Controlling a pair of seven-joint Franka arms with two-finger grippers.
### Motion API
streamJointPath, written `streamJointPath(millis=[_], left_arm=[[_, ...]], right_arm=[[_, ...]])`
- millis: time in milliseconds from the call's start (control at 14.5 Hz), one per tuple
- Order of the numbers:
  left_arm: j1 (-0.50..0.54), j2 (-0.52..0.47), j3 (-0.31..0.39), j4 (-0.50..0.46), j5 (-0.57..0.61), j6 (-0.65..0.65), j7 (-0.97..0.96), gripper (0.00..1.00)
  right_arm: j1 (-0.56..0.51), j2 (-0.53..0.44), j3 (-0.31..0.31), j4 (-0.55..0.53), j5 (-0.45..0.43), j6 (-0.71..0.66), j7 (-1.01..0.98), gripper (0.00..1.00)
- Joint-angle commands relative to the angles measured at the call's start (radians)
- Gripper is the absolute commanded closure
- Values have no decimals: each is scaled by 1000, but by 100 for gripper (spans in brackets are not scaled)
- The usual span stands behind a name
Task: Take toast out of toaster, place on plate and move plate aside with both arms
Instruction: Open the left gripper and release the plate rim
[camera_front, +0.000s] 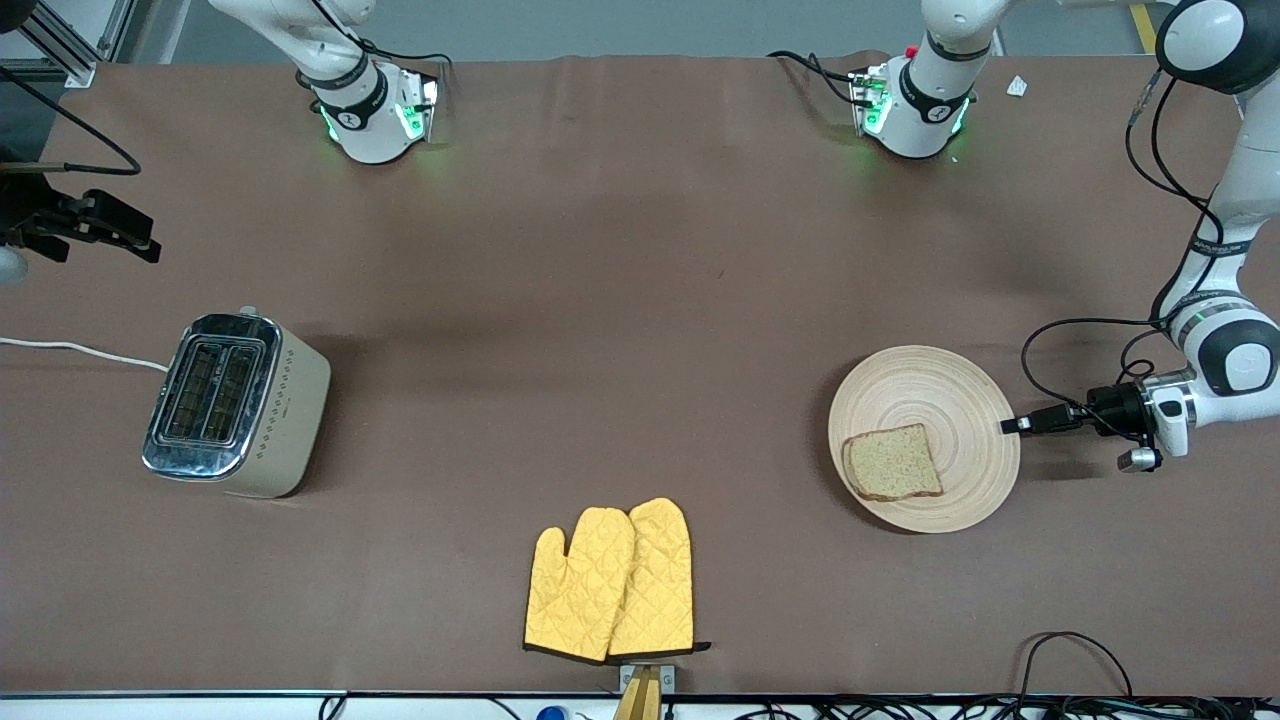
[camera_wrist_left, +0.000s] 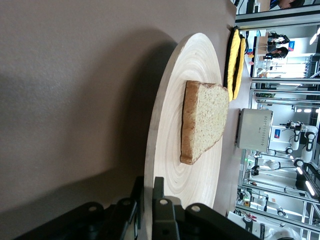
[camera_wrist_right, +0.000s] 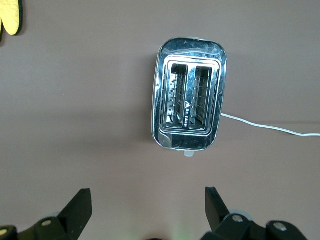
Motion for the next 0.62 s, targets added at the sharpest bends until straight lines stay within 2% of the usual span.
streamJointPath(millis=[0,138,207,276,346,553], left_arm=[[-1,17,-5,43,15,-24,-9,96],[0,25,-5,43,15,-21,-4,84],[2,20,-5,43,15,-21,-4,70],[5,14,-5,44,19,-23,-4,15],[6,2,-6,48,27,-23,-7,0],[5,-72,-15,75,71,-29,-65,0]], right_arm=[[-15,1,12,5,-1,-9,9,0],[-15,1,12,5,-1,-11,11,0],[-15,1,12,5,0,-16,11,0],[-15,1,12,5,0,-16,11,0],[-15,1,12,5,0,-16,11,0],[-15,1,12,5,0,-16,11,0]])
